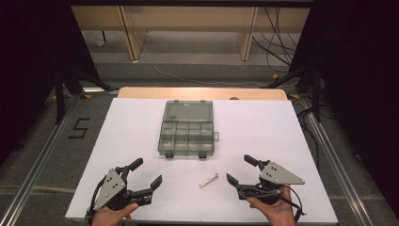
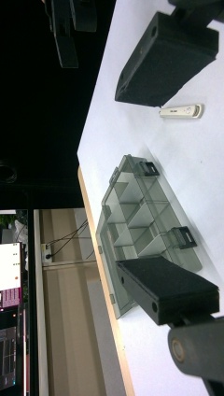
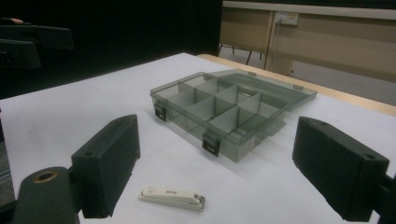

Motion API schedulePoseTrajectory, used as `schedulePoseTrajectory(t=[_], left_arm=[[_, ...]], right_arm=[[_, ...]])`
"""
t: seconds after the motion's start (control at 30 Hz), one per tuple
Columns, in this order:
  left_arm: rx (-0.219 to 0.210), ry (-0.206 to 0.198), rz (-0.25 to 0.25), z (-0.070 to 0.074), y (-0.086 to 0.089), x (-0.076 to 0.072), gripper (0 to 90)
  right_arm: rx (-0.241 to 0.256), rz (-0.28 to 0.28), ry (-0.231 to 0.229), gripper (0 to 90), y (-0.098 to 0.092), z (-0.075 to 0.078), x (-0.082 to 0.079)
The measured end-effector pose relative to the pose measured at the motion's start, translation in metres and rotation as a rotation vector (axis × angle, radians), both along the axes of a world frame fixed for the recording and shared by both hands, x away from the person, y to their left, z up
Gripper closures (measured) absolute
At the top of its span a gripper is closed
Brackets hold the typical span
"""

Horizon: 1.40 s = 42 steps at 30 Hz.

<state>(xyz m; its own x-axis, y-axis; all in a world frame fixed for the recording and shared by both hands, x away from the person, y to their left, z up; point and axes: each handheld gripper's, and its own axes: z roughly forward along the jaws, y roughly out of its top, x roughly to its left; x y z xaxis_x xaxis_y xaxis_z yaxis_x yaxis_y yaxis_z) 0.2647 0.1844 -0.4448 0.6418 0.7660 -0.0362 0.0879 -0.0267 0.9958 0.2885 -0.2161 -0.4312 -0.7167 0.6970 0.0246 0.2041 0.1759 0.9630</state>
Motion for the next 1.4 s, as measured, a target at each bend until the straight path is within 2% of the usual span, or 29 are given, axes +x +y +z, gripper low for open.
schedulePoseTrajectory(t=[0.13,0.17,0.23,0.3,0.33,0.37,0.67,0.7,0.77,0.8,0.87,1.0,1.2,1.23,1.27,1.3,1.4], left_arm=[[-0.003,0.0,0.001,0.0,0.0,0.0,15.4],[-0.009,-0.013,-0.009,0.0,0.0,0.001,15.4],[-0.003,-0.003,-0.001,0.0,0.0,0.0,15.4],[-0.003,0.002,0.001,0.0,0.0,0.0,15.4],[0.001,-0.002,-0.003,0.0,0.0,0.0,15.4],[0.0,-0.002,-0.004,0.0,0.0,0.0,15.4],[-0.001,-0.003,-0.003,0.0,0.0,-0.001,15.5],[-0.003,-0.02,-0.014,0.0,0.0,0.001,15.4],[-0.002,-0.006,-0.005,0.001,0.0,-0.001,15.4],[-0.009,-0.017,-0.013,0.0,-0.001,0.001,15.4],[-0.002,-0.002,-0.005,0.0,-0.001,-0.001,15.4],[0.0,-0.003,-0.005,0.0,-0.001,-0.001,15.4],[-0.001,-0.003,-0.006,0.0,-0.001,-0.001,15.5],[-0.001,-0.002,-0.006,0.0,-0.001,-0.001,15.4],[0.0,-0.001,-0.004,0.0,-0.001,-0.001,15.4],[0.0,-0.001,-0.004,0.0,-0.001,-0.001,15.4],[-0.001,-0.002,-0.005,0.0,-0.001,-0.001,15.5]], right_arm=[[0.005,0.014,-0.018,16.0,0.001,0.0,0.001],[-0.011,0.012,-0.018,16.0,0.0,0.001,0.0],[-0.021,0.027,-0.011,16.0,0.0,0.002,0.0],[-0.034,0.026,-0.037,17.5,0.0,0.003,0.002],[-0.029,0.028,-0.028,18.1,0.0,0.003,0.002],[-0.05,0.038,-0.051,18.2,-0.001,0.003,0.004],[-0.076,0.079,-0.029,16.4,-0.001,0.004,0.006],[-0.082,0.091,-0.025,16.2,-0.001,0.005,0.007],[-0.082,0.103,-0.028,16.1,0.001,0.005,0.008],[-0.105,0.106,-0.028,15.9,0.001,0.006,0.008],[-0.144,0.127,-0.046,15.8,0.003,0.008,0.01],[-0.195,0.161,-0.051,16.0,0.007,0.011,0.014],[-0.266,0.219,0.006,17.4,0.012,0.009,0.023],[-0.296,0.242,0.017,17.8,0.014,0.01,0.026],[-0.296,0.242,0.017,17.8,0.014,0.01,0.026],[-0.329,0.276,0.035,19.6,0.016,0.012,0.03],[-0.355,0.301,0.057,20.2,0.019,0.014,0.035]])
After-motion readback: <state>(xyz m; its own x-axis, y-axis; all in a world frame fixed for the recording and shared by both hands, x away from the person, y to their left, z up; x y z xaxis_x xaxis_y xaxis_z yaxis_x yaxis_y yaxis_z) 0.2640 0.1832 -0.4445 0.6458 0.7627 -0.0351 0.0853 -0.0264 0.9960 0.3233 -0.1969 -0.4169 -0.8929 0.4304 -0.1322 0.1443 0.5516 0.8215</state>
